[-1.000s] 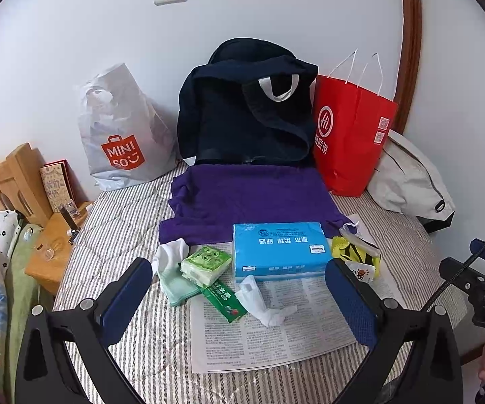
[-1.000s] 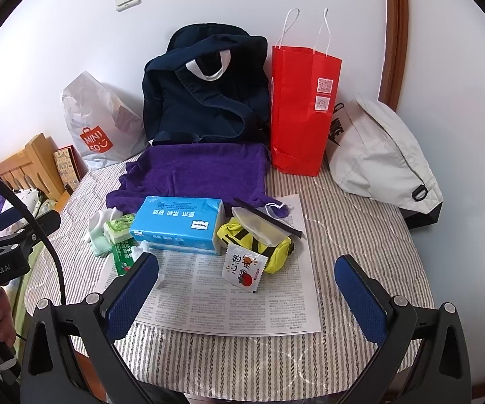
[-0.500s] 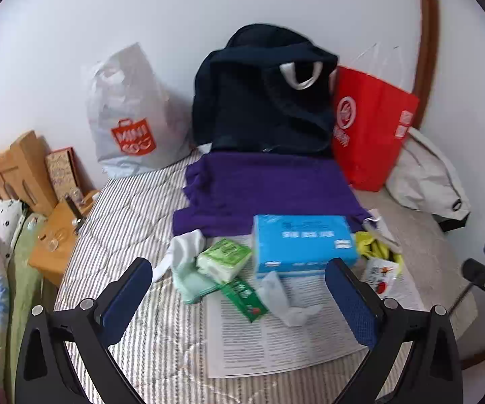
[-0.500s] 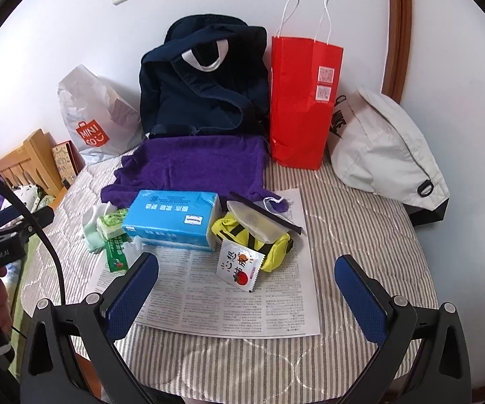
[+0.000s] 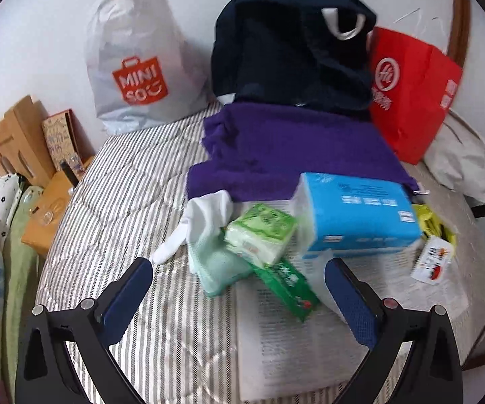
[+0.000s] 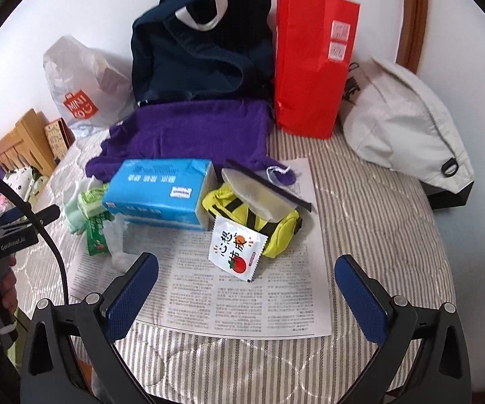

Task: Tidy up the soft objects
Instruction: 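Reach the left gripper to the white glove and close on it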

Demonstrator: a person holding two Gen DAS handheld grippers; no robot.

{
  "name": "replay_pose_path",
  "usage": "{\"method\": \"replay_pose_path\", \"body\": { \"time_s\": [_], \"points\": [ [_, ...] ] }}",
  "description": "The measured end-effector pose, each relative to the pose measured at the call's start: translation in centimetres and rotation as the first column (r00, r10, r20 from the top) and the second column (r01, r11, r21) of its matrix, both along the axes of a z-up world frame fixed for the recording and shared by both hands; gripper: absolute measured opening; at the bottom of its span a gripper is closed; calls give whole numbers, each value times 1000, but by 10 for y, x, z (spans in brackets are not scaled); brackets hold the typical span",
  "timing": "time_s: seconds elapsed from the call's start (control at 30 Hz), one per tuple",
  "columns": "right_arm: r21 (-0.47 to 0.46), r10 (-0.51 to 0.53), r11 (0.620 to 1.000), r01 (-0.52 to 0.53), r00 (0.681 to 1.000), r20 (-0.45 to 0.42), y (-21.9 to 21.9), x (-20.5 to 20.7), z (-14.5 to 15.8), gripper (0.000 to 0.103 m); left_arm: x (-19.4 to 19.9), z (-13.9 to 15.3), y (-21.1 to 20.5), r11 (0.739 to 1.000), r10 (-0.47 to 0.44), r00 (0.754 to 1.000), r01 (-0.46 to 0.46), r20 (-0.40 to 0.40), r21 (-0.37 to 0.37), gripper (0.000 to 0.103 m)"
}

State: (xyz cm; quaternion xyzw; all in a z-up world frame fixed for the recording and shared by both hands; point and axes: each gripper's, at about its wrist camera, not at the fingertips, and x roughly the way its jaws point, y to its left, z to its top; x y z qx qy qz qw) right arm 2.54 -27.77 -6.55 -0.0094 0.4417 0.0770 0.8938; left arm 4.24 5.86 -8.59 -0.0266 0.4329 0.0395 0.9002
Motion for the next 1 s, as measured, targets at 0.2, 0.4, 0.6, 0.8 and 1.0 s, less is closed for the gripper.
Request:
{"method": "replay_pose_path", "body": {
  "time_s": [0.2,0.4,0.6,0.8,1.0],
  "points": [
    [-14,-8,1000,7,999,-41,-3,14,-16,103,17,-21,27,998,69,997,-69,-28,16,98],
    [-30,-12,999,10,997,-73,-3,29,-28,103,30,-39,49,995,104,994,-103,-45,15,81],
    [-56,-12,998,7,995,-98,-4,41,-39,103,48,-59,56,996,83,994,-84,-67,-20,77],
    [-76,-35,997,25,991,-126,-10,54,-49,103,65,-73,54,997,51,995,-56,-85,-58,52],
    [-88,-47,995,35,989,-139,-15,64,-53,103,64,-74,55,986,22,998,-31,-56,-165,18]
  ]
}}
